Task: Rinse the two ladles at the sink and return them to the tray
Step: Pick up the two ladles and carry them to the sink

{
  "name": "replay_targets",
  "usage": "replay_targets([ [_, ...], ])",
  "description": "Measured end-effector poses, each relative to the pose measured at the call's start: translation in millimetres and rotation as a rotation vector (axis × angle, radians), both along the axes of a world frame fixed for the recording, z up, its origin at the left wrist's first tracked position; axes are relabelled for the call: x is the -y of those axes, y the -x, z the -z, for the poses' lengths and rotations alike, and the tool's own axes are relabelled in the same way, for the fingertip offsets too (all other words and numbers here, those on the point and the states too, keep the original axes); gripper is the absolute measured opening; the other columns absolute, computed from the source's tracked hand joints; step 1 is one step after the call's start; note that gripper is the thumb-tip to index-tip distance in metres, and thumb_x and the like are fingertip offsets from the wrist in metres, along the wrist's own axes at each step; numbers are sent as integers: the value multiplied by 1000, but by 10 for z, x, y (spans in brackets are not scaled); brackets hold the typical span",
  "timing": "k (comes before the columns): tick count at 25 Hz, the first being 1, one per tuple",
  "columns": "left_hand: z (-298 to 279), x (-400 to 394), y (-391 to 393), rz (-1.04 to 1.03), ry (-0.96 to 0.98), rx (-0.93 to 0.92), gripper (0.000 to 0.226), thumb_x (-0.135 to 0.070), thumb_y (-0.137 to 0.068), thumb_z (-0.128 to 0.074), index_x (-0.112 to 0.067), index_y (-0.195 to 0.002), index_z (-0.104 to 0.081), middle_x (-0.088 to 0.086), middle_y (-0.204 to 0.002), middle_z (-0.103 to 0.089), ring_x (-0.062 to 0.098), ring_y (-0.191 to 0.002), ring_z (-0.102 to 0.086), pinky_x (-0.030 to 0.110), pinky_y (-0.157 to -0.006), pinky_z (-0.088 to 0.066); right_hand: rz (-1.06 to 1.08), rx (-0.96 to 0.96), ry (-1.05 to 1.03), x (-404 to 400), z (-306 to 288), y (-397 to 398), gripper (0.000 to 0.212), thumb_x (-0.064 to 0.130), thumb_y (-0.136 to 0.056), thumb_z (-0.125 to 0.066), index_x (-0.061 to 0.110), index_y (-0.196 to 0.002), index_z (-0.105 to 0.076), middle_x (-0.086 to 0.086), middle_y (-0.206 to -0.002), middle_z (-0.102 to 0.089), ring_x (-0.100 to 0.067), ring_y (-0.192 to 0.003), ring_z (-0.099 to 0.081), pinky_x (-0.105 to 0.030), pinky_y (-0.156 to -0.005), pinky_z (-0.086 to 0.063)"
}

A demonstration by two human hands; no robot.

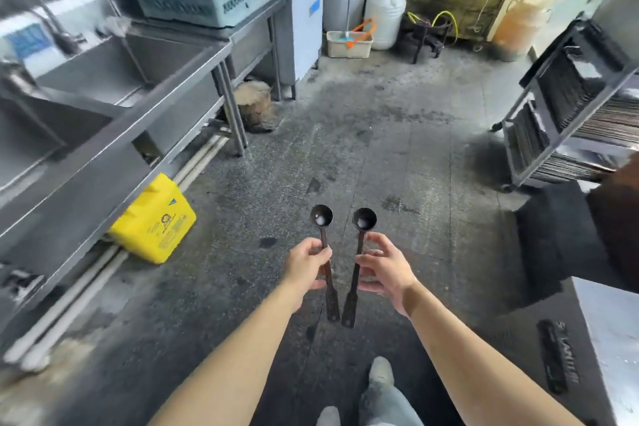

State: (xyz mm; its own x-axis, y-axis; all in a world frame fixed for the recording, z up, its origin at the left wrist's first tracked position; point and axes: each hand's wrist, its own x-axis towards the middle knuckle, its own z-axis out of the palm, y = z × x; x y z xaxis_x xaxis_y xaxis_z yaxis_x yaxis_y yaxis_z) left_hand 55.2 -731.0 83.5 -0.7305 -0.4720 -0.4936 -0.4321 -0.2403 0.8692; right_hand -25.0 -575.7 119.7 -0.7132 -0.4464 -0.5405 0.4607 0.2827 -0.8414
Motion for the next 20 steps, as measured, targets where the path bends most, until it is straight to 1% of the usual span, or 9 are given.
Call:
replay_targets([
  [1, 4, 120, -76, -49, -7, -2, 21, -24, -87, -68, -33, -68, -65, -3, -80, -65, 15, -73, -66, 36, -64, -58, -40, 7, 1, 146, 9, -13, 34, 5, -88, -61, 31, -110, -57, -7, -98, -63, -18, -70, -60, -36, -63, -60],
  [3, 6, 355, -231, -145, -21, -3, 23, -23, -87, -68, -34, -67, -65, -3, -79, -65, 14, -67, -67, 35, -63, -57, -116, 16, 8, 435, 12, -40, 35, 3, -88, -60, 28, -112, -56, -7, -96, -61, -16, -67, -60, -32, -58, -58],
  [6, 11, 673, -443, -282, -33, -3, 23, -22, -88, -68, -33, -67, -64, -2, -78, -63, 15, -63, -66, 35, -62, -56, -238, 29, 6, 868, 21, -85, 35, 2, -87, -59, 27, -112, -57, -6, -97, -64, -13, -61, -64, -31, -58, -57],
  [9, 5, 949, -613, -398, -30, -14, 18, -25, -86, -69, -32, -71, -66, -1, -79, -65, 17, -68, -69, 35, -61, -58, -341, 31, 16, 1281, 40, -88, 35, 1, -85, -62, 32, -102, -61, -4, -91, -66, -14, -65, -66, -34, -61, -59],
  [11, 3, 1140, -717, -478, -27, -18, 9, -28, -85, -70, -30, -77, -67, 1, -84, -67, 19, -74, -70, 35, -62, -59, -430, 29, 16, 1590, 56, -78, 34, 2, -84, -63, 34, -97, -63, -2, -89, -67, -12, -66, -67, -32, -57, -59],
  [13, 8, 1314, -808, -548, -27, -15, 4, -29, -85, -70, -28, -83, -67, 2, -88, -68, 19, -77, -70, 34, -61, -59, -510, 27, 23, 1881, 61, -74, 33, 3, -84, -62, 34, -95, -64, 0, -86, -67, -9, -61, -67, -29, -55, -57],
  [15, 17, 1505, -877, -613, -27, -12, 4, -28, -86, -70, -26, -85, -67, 2, -86, -69, 18, -74, -71, 31, -58, -57, -580, 36, 24, 2179, 84, -75, 32, 4, -85, -61, 32, -100, -64, 0, -88, -67, -9, -61, -66, -30, -59, -58],
  [17, -4, 1694, -920, -673, -20, -9, 4, -27, -86, -71, -25, -86, -68, 2, -84, -70, 17, -72, -71, 29, -56, -56, -623, 53, 20, 2460, 98, -73, 33, 3, -86, -61, 29, -105, -63, -2, -88, -66, -8, -59, -66, -28, -56, -56],
  [20, -36, 1976, -954, -788, -11, -17, 4, -27, -85, -73, -25, -84, -70, -1, -82, -71, 14, -70, -72, 28, -53, -57, -694, 77, 18, 2891, 103, -68, 34, 2, -86, -61, 29, -107, -62, -2, -85, -63, -8, -58, -63, -26, -55, -55],
])
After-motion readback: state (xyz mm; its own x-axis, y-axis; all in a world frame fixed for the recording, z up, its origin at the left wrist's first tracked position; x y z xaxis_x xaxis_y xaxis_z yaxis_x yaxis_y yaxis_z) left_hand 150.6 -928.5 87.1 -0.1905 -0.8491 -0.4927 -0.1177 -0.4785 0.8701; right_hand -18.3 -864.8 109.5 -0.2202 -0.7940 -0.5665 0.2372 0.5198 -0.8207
